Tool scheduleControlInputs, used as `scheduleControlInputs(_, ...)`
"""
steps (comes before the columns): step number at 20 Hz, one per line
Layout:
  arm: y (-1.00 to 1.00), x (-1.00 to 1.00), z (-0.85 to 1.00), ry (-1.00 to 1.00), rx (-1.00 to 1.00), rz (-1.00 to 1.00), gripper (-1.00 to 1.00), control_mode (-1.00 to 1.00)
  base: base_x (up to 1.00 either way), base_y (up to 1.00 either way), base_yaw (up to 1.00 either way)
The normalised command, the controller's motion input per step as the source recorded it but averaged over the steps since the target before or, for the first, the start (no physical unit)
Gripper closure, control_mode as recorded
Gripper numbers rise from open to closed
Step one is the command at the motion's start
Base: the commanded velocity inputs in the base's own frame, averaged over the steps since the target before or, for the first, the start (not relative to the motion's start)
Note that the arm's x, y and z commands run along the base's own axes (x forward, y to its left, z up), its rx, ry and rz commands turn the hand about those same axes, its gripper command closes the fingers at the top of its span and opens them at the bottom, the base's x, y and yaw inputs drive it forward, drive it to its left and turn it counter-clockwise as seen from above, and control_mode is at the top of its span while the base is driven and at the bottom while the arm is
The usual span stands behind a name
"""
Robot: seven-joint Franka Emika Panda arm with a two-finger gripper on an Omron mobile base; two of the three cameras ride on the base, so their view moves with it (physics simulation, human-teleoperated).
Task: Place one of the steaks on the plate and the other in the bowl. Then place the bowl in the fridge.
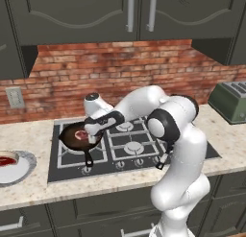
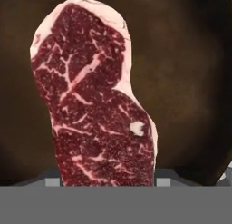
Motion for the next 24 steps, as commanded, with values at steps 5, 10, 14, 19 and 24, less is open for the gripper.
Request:
scheduleControlInputs(5, 0.10, -0.22, 0.98, -0.11, 0.00, 0.08, 1.00, -1.00, 0.00, 0.00, 0.00)
scheduleControlInputs(10, -0.31, -0.91, 0.69, -0.12, 0.05, 0.00, 1.00, -1.00, 0.00, 0.00, 0.00)
scheduleControlInputs(14, -0.82, -1.00, 0.60, -0.18, 0.18, 0.00, 1.00, -1.00, 0.00, 0.00, 0.00)
scheduleControlInputs(19, -1.00, -0.97, 0.66, -0.14, 0.26, 0.00, 1.00, -1.00, 0.00, 0.00, 0.00)
scheduleControlInputs(24, -0.92, -0.92, 0.30, -0.02, 0.11, 0.00, 1.00, -1.00, 0.00, 0.00, 0.00)
